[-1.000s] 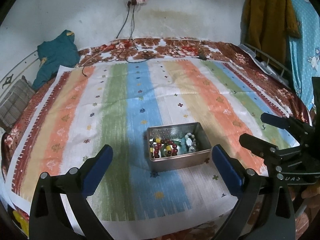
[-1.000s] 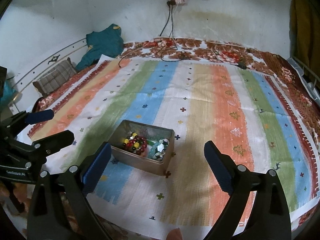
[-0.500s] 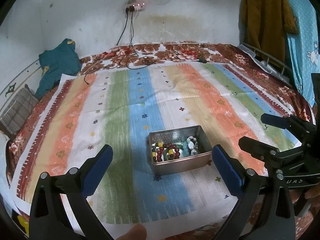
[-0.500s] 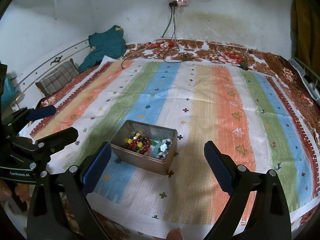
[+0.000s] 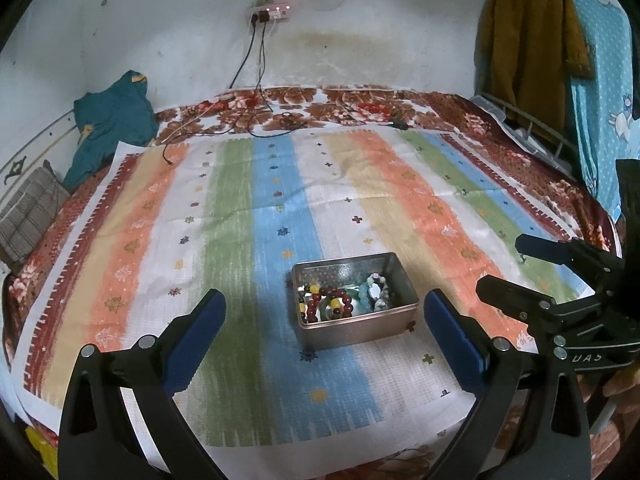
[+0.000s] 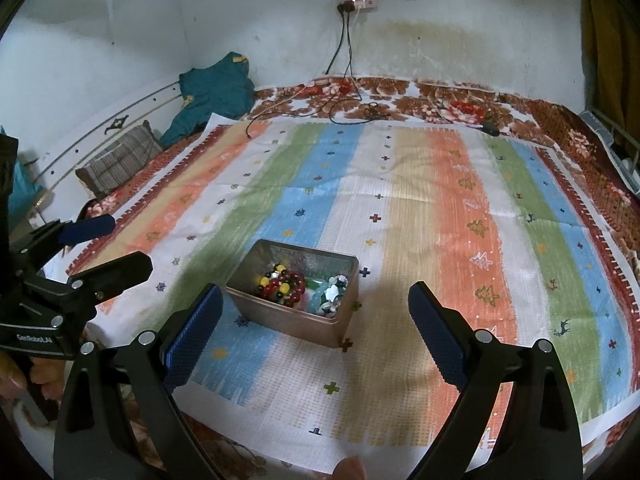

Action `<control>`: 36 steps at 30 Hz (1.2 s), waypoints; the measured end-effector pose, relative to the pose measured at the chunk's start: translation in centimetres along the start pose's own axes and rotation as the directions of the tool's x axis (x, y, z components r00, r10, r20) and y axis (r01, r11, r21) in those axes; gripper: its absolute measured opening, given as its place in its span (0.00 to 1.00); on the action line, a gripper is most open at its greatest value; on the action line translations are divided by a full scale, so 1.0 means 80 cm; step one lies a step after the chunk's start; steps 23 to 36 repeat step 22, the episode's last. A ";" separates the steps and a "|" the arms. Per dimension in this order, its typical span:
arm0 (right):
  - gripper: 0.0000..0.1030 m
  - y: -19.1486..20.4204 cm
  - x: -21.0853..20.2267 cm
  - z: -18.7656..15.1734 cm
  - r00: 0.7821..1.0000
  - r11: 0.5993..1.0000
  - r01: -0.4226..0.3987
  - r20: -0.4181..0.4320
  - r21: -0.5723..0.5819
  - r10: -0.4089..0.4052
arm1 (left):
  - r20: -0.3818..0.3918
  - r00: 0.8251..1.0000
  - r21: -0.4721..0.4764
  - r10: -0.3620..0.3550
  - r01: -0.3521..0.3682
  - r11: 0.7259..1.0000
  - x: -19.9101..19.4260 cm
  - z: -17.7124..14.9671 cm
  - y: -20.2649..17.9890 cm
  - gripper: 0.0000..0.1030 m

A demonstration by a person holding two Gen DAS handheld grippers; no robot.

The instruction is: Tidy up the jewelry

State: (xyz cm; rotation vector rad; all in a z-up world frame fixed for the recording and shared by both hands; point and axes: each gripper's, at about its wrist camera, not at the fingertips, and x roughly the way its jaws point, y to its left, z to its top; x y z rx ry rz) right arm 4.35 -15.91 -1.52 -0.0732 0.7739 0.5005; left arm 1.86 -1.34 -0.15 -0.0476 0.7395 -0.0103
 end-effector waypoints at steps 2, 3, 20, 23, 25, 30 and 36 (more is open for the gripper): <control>0.92 -0.001 0.000 0.000 1.000 1.000 0.000 0.001 0.000 0.000 | 0.000 1.000 -0.001 -0.001 0.001 1.000 0.000 0.000 0.000 0.94; 0.92 0.000 0.000 0.000 1.000 1.000 0.001 0.000 -0.002 -0.001 | -0.002 1.000 -0.001 -0.004 0.004 1.000 0.000 0.000 0.000 0.94; 0.92 -0.010 0.000 0.002 1.000 1.000 -0.009 -0.005 -0.002 0.009 | 0.010 1.000 0.006 0.010 -0.010 1.000 -0.002 -0.001 0.004 0.94; 0.92 -0.010 0.000 0.002 1.000 1.000 -0.010 -0.005 -0.001 0.010 | 0.014 1.000 0.012 0.015 -0.015 1.000 -0.003 0.000 0.003 0.94; 0.92 -0.010 0.000 0.002 1.000 1.000 -0.010 -0.005 -0.001 0.010 | 0.014 1.000 0.012 0.015 -0.015 1.000 -0.003 0.000 0.003 0.94; 0.92 -0.010 0.000 0.002 1.000 1.000 -0.010 -0.005 -0.001 0.010 | 0.014 1.000 0.012 0.015 -0.015 1.000 -0.003 0.000 0.003 0.94; 0.92 -0.010 0.000 0.002 1.000 1.000 -0.010 -0.005 -0.001 0.010 | 0.014 1.000 0.012 0.015 -0.015 1.000 -0.003 0.000 0.003 0.94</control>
